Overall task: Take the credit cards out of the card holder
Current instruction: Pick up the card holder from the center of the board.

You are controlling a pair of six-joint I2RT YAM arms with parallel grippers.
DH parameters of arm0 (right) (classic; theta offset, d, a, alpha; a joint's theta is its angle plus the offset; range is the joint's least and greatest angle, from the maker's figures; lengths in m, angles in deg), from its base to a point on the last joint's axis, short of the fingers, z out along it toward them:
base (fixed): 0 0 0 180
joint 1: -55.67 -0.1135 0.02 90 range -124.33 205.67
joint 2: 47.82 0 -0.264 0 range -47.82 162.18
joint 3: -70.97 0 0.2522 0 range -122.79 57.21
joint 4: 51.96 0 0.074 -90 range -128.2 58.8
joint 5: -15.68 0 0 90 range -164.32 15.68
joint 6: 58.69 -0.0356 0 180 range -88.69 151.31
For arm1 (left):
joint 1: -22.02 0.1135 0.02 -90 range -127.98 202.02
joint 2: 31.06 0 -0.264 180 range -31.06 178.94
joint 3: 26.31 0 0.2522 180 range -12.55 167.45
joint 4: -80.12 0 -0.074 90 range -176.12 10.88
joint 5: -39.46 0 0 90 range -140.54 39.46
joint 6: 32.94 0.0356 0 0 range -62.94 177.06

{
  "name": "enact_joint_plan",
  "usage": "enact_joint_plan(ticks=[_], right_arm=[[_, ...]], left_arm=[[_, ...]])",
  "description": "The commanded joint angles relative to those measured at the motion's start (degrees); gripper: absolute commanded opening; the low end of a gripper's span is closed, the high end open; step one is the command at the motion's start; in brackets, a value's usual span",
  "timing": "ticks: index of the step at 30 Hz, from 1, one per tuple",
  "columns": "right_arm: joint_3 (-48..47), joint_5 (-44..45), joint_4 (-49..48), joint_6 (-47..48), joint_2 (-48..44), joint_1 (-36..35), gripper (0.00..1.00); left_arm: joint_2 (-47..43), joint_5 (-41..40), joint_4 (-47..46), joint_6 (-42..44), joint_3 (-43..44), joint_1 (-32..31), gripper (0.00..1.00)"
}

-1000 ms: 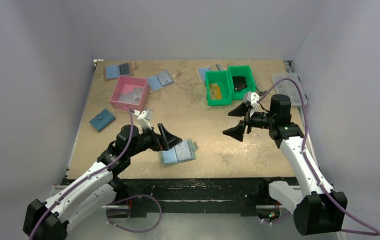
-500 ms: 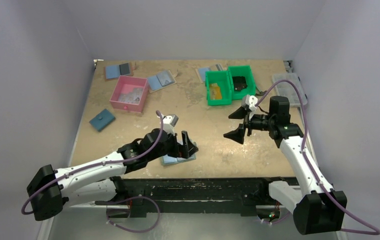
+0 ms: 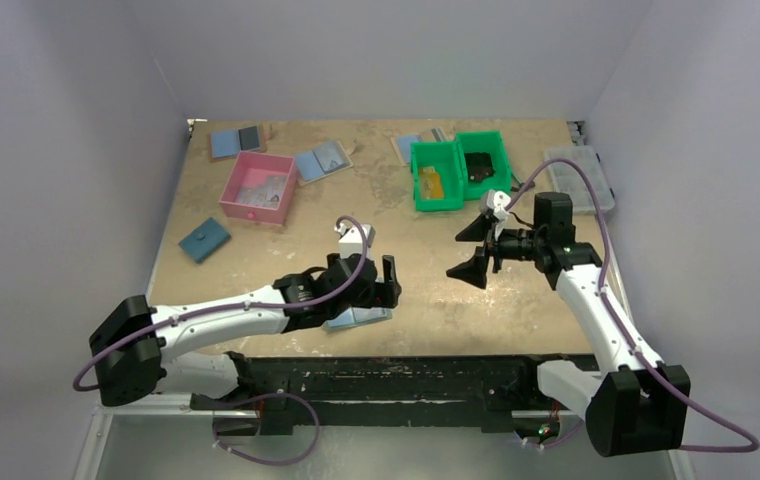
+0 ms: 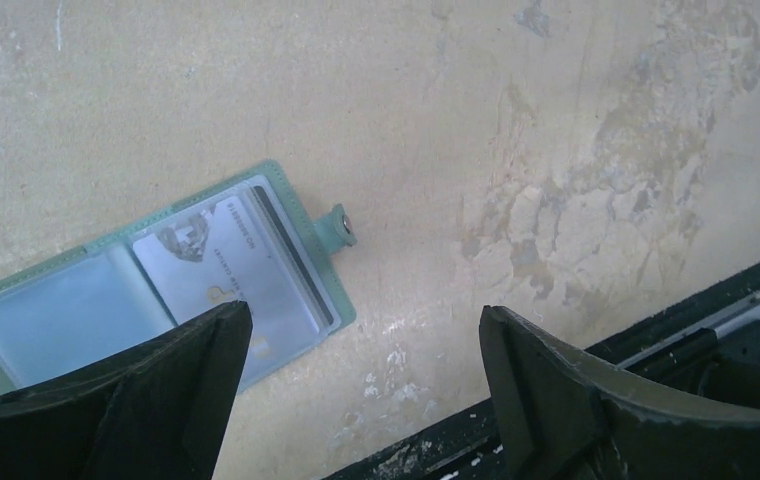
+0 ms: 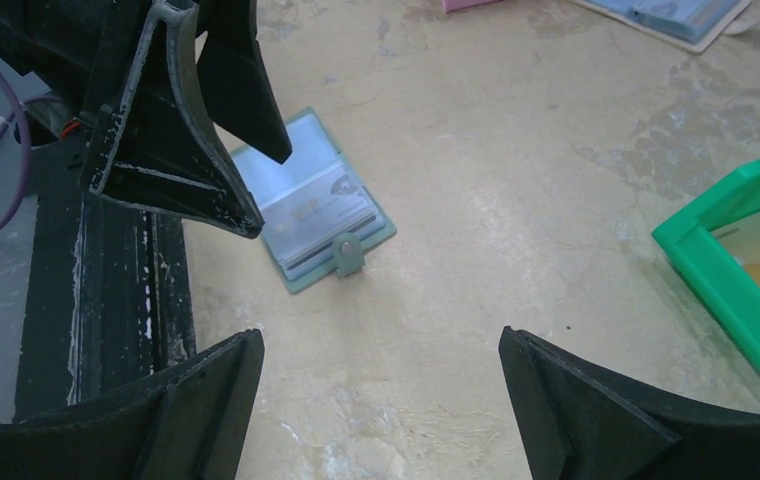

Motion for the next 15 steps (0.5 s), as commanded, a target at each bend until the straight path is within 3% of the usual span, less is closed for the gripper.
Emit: enact_joint_plan(ticks=[1, 7, 15], right_arm=[[-1.89, -1.17, 2.04, 0.90, 1.95, 0.10, 0.98], [-1.96, -1.18, 1.96, 0.47, 2.58, -0.22, 0.96], [-1.52, 2.47, -0.46, -2.61, 4.22, -2.27, 0.95]], left_arm=[[4.91, -6.63, 6.33, -4.53, 6.99, -0.73, 0.89], [13.45, -9.12, 16.96, -9.42, 14.20, -0.95, 0.82], [13.24, -10.89, 18.17, -12.11, 11.48, -0.93, 0.73]])
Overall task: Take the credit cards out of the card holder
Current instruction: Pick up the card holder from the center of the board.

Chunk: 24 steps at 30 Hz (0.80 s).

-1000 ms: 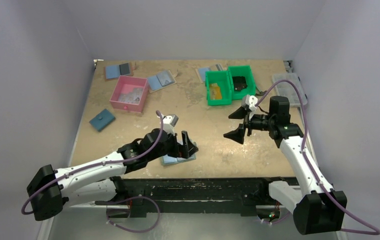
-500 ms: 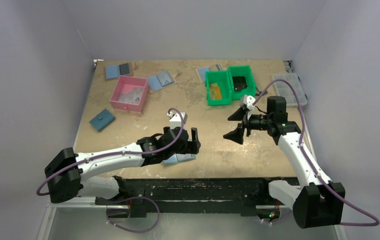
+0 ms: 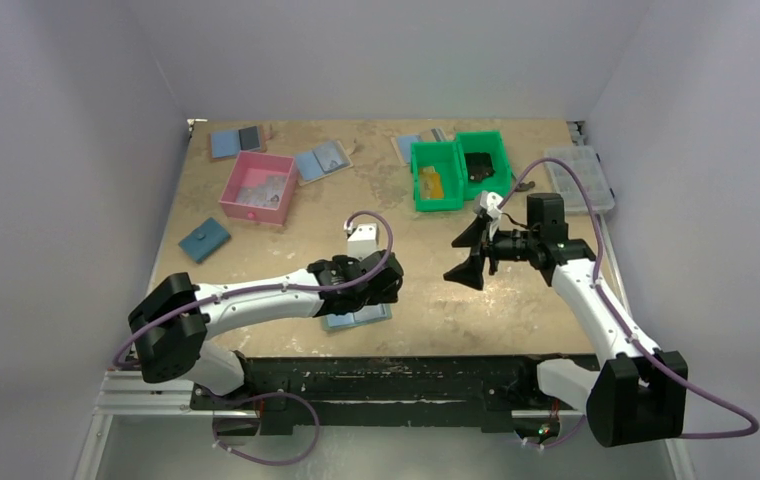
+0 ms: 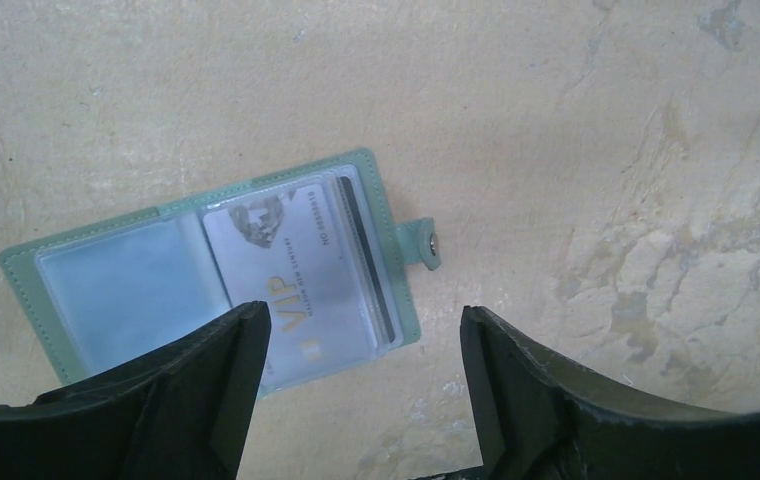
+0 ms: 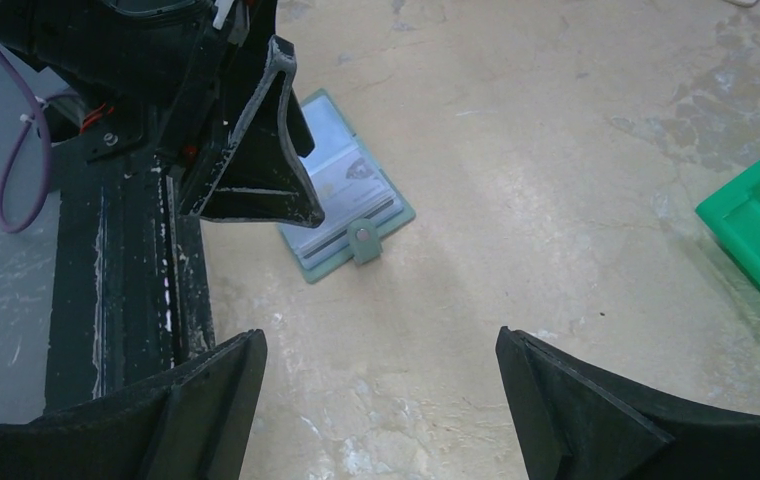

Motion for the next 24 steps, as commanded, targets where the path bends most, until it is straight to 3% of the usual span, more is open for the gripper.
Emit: enact_joint_plan(ticks=[1, 7, 13, 19, 24], right_arm=[[-1.49, 2.80, -2.53, -3.12, 1.20, -1.42, 0.94], [-1.27, 4.53, -3.12, -3.87, 2.16, -3.29, 0.93], [-1.22, 5.49, -3.35, -4.16, 2.67, -4.41, 0.93], [-1.25, 5.90, -3.33, -4.27, 3.09, -5.01, 0.92], [-1.31, 6.20, -3.22, -4.32, 3.38, -5.46, 0.92]], left_arm=[[-1.05, -3.50, 2.77, -4.07, -1.00, -0.27, 0.72], [0.99, -3.24, 4.20, -6.76, -1.21, -0.27, 0.65], [3.23, -3.30, 4.49, -6.64, 0.24, -0.27, 0.64], [8.98, -4.84, 11.77, -8.88, 4.93, -0.27, 0.61], [9.89, -4.42, 10.90, -8.37, 5.07, -0.27, 0.61]])
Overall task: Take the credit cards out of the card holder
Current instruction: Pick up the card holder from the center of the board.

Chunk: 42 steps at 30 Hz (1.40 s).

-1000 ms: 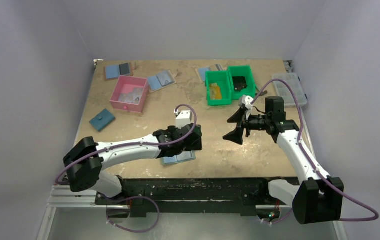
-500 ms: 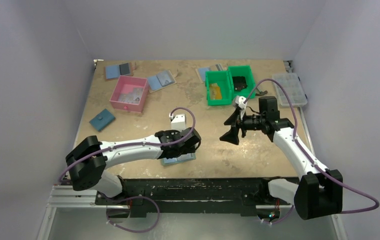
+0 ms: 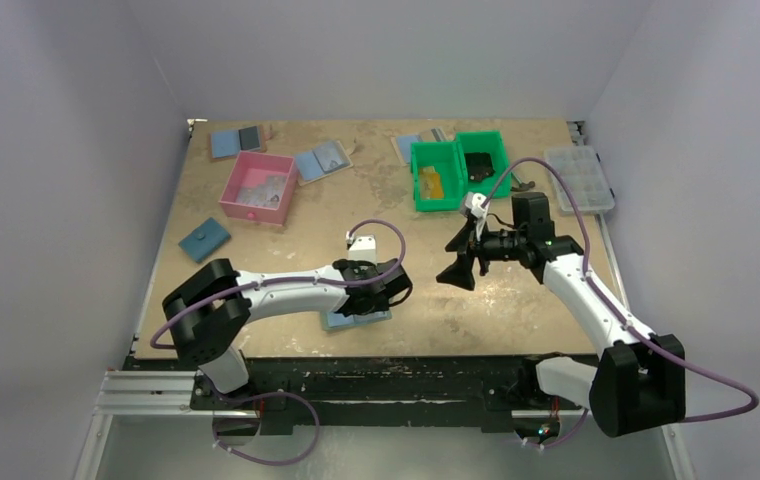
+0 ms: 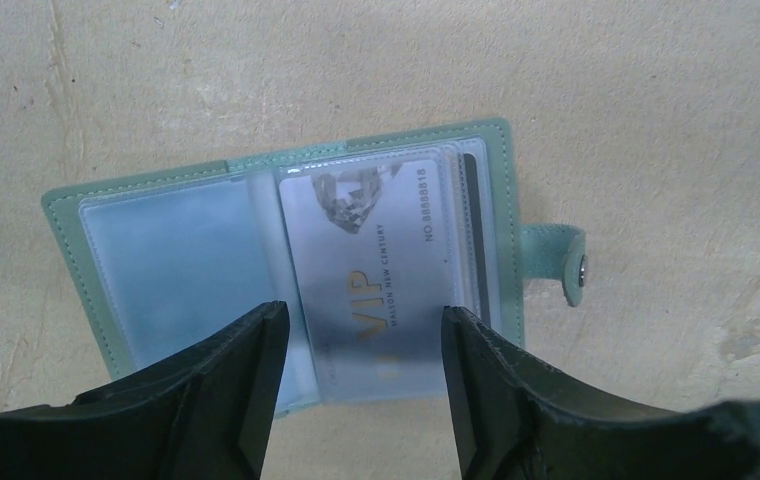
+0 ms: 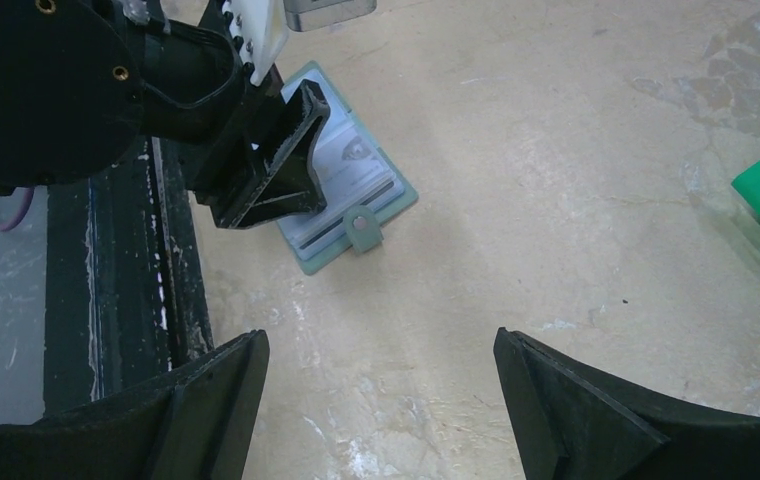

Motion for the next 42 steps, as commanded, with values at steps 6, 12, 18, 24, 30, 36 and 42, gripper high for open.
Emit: enact_joint_plan(ticks=[6, 12, 18, 24, 30, 36, 42], right_arm=[[-1.45, 0.74, -0.96, -0.56, 0.63, -0.99, 0.92], [-1.52, 0.88, -0.76, -0.57, 1.10, -1.34, 0.92], [-1.50, 1.03, -0.67, -0.63, 1.44, -1.64, 0.92], [-1.58, 1.12, -0.55, -0.49, 1.81, -1.94, 0.92], [-1.61, 1.21, -0.33, -0.47, 2.24, -2.22, 0.92], [-1.81, 1.13, -0.11, -0.53, 2.90, -2.98, 0.92], [-1.95, 0.77, 0.05, -0.65, 3.39, -3.47, 0.92]], left_arm=[[0.58, -1.46, 0.21, -0.26, 2.76, -0.27, 0.62], [1.66, -1.19, 0.60, -0.43, 3.82, -0.27, 0.65], [3.73, -1.77, 2.82, -2.38, 4.56, -0.19, 0.67], [5.53, -1.90, 4.40, -3.09, 4.89, -0.10, 0.66], [5.33, -1.75, 3.87, -3.12, 3.40, 0.12, 0.59], [0.67, 0.48, -2.88, 1.98, -0.79, 1.46, 0.53], [-4.65, 6.62, -13.10, 8.50, -6.44, 3.88, 0.46]])
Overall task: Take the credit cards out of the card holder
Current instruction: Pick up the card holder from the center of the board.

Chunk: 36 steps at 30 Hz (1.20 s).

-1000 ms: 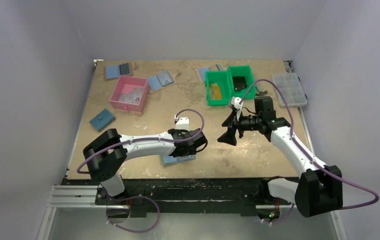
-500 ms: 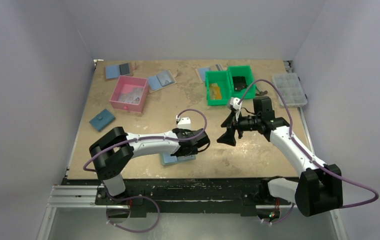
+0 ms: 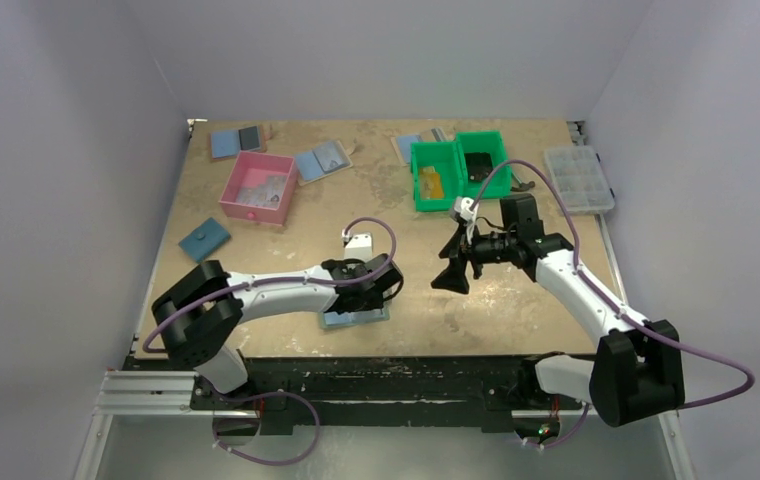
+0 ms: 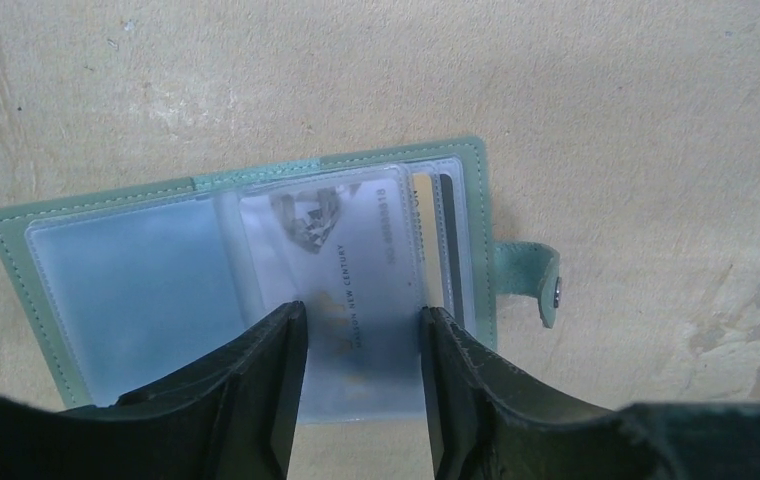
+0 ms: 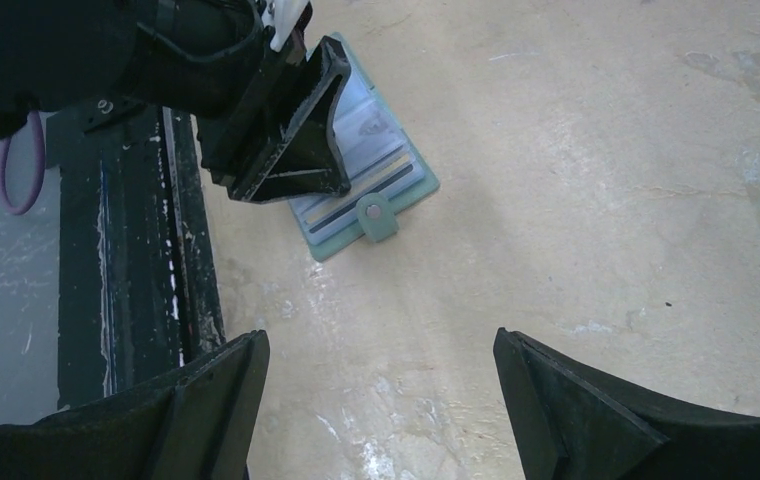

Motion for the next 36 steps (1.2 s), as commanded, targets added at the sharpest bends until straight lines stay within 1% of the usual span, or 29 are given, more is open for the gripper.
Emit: enact_joint_plan(ticks=[1, 4, 6, 15, 22, 27, 36], right_arm=[[-1.92, -0.68, -0.09, -0.66, 0.25, -0.53, 0.92], [-2.00, -0.91, -0.05, -0.82, 0.49, -0.70, 0.92], [-2.06, -0.98, -0.05, -0.85, 0.67, -0.79, 0.92], [-2.02, -0.90, -0.05, -0.95, 1.04, -0.99, 0.92], [-2.05, -0.90, -0.04, -0.95, 1.22, -1.07, 0.92], [-2.05, -1.07, -0.04, -1.04, 1.30, -1.16, 0.92], [-2.07, -0.98, 0.02, -1.05, 1.39, -1.34, 0.92]], left_arm=[[-4.08, 4.80, -7.83, 6.04, -4.03, 2.09, 0.44], [-5.16, 6.12, -9.10, 6.95, -4.97, 3.09, 0.40], [-5.51, 6.39, -8.51, 7.32, -5.02, 3.35, 0.38], [-9.99, 6.94, -7.87, 7.36, -7.49, 4.54, 0.38], [-14.19, 8.94, -9.75, 8.15, -10.54, 5.97, 0.38], [-16.89, 9.76, -9.63, 8.02, -12.41, 7.40, 0.36], [-23.09, 12.25, -11.97, 8.04, -16.39, 9.69, 0.36]])
